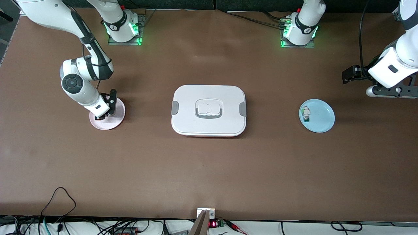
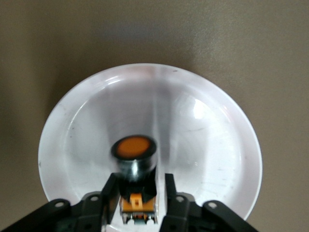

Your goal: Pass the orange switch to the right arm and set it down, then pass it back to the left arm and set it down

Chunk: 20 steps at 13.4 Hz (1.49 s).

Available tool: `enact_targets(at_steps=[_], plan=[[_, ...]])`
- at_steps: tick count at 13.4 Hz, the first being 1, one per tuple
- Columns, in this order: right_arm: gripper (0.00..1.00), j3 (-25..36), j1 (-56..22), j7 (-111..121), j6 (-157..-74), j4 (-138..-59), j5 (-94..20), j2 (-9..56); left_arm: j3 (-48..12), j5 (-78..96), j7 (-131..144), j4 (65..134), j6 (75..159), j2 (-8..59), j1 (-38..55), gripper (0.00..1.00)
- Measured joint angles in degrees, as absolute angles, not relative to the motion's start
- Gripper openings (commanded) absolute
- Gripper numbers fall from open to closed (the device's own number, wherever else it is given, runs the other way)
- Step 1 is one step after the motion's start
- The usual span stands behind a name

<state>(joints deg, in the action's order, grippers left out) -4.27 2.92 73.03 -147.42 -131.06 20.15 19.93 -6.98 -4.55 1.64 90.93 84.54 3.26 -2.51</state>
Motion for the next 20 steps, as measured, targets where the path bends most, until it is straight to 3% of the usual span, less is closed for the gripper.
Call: enact_targets(at_steps=[7,12,20], plan=[[1.00,-4.26,3.12,69.05,-145.73,-126.85,19.76,16.26,-6.65,-4.55,1.64,90.84,82.95,2.67,-1.37,1.00],[1.00,-5.62,2.50,50.63,-124.97,-112.63,8.49,13.34,-5.94,-0.89,1.71,90.59,82.89,2.62,-0.24,1.00],[1.00,-5.72,2.33,21.70,-105.98,-97.54,-2.28,11.96,-5.43,0.08,4.34,89.31,82.54,2.62,0.21,1.00]])
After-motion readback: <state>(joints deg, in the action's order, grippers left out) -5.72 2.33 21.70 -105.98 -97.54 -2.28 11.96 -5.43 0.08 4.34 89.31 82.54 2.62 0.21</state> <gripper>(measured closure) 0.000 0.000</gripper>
